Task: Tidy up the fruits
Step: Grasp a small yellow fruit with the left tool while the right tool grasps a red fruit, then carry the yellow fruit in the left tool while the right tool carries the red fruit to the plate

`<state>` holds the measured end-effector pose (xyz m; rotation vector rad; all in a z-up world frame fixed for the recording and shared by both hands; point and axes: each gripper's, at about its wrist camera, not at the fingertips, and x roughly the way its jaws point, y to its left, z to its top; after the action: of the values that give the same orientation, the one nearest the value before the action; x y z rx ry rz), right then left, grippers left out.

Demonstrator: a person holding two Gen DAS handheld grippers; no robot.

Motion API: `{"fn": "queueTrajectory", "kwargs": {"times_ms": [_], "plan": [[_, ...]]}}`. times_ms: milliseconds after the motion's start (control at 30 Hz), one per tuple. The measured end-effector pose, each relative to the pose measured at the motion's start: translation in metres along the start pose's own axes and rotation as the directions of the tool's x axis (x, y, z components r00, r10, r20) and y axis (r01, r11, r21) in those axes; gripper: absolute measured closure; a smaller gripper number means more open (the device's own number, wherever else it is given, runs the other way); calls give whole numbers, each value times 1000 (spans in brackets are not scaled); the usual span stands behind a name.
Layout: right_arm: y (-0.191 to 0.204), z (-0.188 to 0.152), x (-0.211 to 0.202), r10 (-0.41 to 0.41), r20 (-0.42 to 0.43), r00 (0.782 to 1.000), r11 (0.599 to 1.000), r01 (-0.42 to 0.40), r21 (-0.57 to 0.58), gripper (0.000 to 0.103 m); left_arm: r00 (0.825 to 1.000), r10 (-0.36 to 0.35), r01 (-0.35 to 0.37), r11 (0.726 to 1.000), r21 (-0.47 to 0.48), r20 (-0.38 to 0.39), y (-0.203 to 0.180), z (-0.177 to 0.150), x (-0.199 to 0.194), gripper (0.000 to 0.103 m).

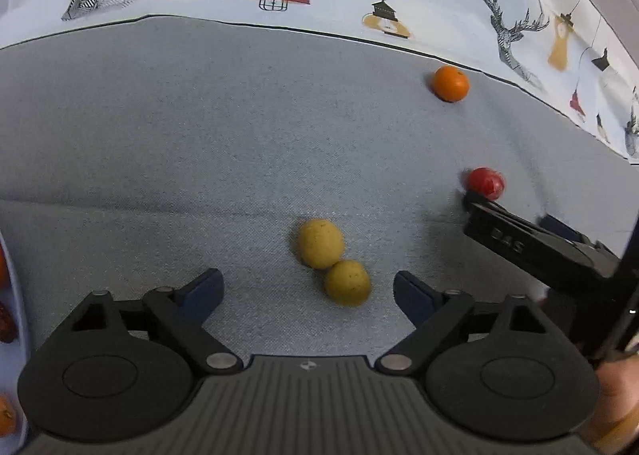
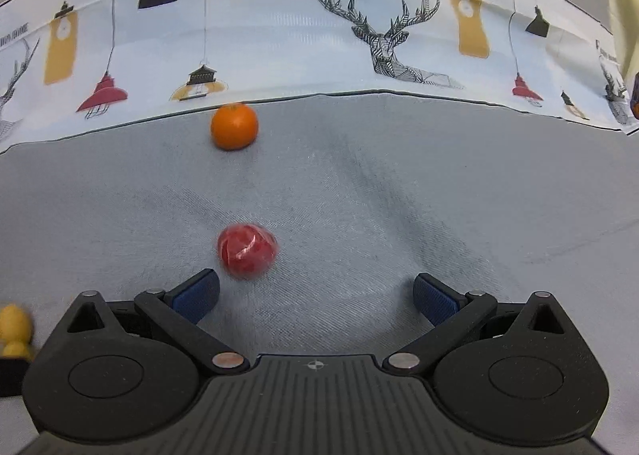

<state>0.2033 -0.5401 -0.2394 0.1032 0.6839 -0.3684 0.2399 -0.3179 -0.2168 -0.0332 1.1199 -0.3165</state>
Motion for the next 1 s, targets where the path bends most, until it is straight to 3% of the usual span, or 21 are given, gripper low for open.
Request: {"fn": "queueTrajectory", "kwargs": {"times_ms": [33,67,100,133,167,333,467,667,867,933,1000], "plan": [[1,1,1,4,9,1000,1000,-4,-5,3,1000,-12,12,1000,19,17,-2,0,-2,31],[4,1,1,7,16,1000,1000,-7,-24,21,999,-31,30,999,39,18,-3,0,-2,59],[6,0,-1,24,34,999,999,-23,-43,36,998,-68,68,996,55,-3,-3,0,-3,77],[10,0,-5,50,46,998,996,-46,-74,64,995,-95,95,994,44,-16,-4,0,-4,77],[14,0,-9,60,44,997,993,-55,-104,76,995,-100,101,995,28,-13,-1,-1,-6,77],[19,-10,-27,4,45,999,992,2,-129,78,995,-95,92,985,146,16,5,-17,-31,77],[16,-14,-71,-3,65,998,1000,3,0,78,995,-83,67,972,226,63,18,-33,-75,77],[39,-19,-174,22,207,978,998,-33,50,79,990,-101,79,976,201,100,65,-51,-159,77],[81,-28,-256,65,317,946,998,-58,-32,83,981,-61,26,981,191,182,119,-83,-238,77],[93,-32,-242,60,241,969,991,-29,-132,83,985,-28,0,987,163,172,133,-92,-245,77],[83,-34,-217,50,97,994,999,-47,-26,79,984,-17,-5,992,124,175,146,-99,-249,77]]}}
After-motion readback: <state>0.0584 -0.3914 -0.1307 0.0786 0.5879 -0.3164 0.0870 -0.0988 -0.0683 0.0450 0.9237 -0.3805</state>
